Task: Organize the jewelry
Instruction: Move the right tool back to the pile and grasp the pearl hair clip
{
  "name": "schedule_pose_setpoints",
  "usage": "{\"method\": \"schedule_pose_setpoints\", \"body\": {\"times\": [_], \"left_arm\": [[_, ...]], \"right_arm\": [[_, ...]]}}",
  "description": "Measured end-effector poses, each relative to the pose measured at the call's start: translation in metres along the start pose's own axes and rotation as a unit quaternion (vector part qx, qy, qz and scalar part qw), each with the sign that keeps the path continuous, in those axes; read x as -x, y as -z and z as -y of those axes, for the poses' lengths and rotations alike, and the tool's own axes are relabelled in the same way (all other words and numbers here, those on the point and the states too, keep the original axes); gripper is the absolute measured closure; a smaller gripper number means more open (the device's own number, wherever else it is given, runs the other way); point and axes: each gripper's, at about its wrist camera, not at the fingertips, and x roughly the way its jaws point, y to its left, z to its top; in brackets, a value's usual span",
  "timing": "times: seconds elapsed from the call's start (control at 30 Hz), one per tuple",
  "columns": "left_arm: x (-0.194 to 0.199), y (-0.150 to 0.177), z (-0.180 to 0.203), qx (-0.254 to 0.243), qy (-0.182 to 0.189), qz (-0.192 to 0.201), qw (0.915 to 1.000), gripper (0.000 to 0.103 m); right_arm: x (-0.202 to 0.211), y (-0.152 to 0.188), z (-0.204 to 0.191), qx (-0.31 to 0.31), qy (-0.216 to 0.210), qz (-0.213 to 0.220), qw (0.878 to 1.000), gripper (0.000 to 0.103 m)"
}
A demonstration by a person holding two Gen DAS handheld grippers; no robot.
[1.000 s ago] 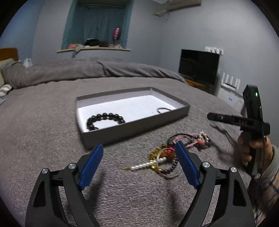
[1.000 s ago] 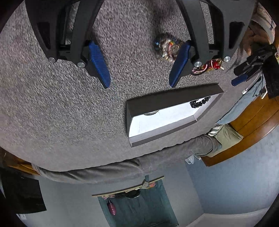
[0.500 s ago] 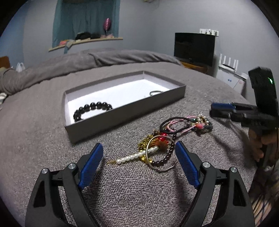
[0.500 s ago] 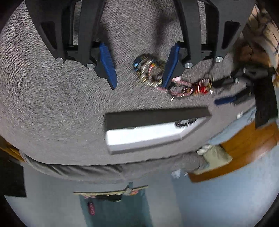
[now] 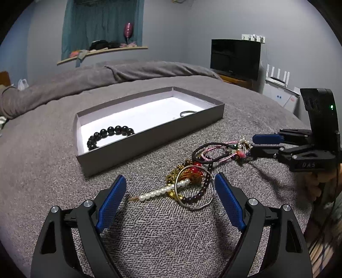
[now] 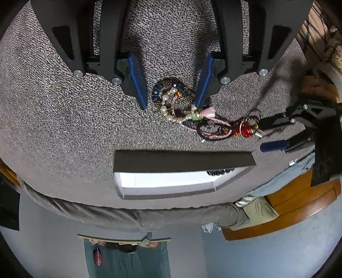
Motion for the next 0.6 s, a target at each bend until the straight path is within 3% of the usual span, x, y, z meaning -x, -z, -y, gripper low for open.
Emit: {"method": "schedule_pose_setpoints", "body": {"times": [0.6], "left_arm": [[-0.007, -0.001, 0.003, -0.007, -0.008, -0.01, 0.9999, 0.018]], "right_arm": [[-0.022, -0.023, -0.002, -0.012, -0.016, -0.025, 0.999, 0.06]]}}
